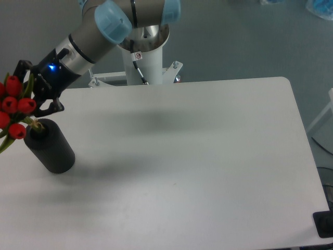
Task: Pick up the flowers from the vase
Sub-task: 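Lift the gripped tulips up out of the black vase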
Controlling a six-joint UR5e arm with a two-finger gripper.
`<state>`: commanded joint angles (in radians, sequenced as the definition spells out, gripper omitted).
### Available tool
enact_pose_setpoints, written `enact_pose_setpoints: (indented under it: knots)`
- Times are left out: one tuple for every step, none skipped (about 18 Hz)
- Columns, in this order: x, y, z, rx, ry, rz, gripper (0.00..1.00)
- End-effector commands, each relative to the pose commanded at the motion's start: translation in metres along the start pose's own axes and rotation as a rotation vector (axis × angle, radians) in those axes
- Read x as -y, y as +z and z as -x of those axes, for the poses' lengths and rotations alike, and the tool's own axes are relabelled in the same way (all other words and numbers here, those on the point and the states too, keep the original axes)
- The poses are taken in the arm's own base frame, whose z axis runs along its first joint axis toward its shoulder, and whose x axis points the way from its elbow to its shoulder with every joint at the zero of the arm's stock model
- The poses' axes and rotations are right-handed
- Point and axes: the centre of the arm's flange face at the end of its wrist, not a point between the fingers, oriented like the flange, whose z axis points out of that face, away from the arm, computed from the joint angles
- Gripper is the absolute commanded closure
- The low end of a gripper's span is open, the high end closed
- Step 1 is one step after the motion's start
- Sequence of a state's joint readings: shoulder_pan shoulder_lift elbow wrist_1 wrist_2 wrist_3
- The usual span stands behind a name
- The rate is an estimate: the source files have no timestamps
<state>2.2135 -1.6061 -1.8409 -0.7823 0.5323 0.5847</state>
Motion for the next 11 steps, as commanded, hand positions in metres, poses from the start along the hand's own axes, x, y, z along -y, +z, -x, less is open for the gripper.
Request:
enact_pose_setpoints:
  knots:
    - [0.008,-0.004,-0.001,0.006,-0.005,-0.008,0.54]
    - [0.015,-0.01,-0.001,0.014,-0.013,-0.018,0.54]
    - [0.018,-0.012,-0.002,0.016,-0.02,-0.022,0.55]
    - [0.02,-0.013,-0.005,0.018,-0.016,-0.025,0.55]
    - [0.021,-0.014,-0.007,0.018,-0.015,-0.026,0.58]
    - [0.021,-0.015,-0.007,0.019,-0.015,-0.026,0.61]
    - [0.022,-0.015,-0.008,0.018,-0.012,-0.027,0.62]
    - [0.022,-0.016,-0.008,0.02,-0.011,-0.028,0.62]
    - [0.025,-0.018,-0.008,0.02,-0.009,-0.034,0.63]
    - [0.028,-0.019,-0.009,0.016,-0.011,-0.039,0.63]
    - [0.03,-0.02,-0.01,0.009,-0.019,-0.046,0.64]
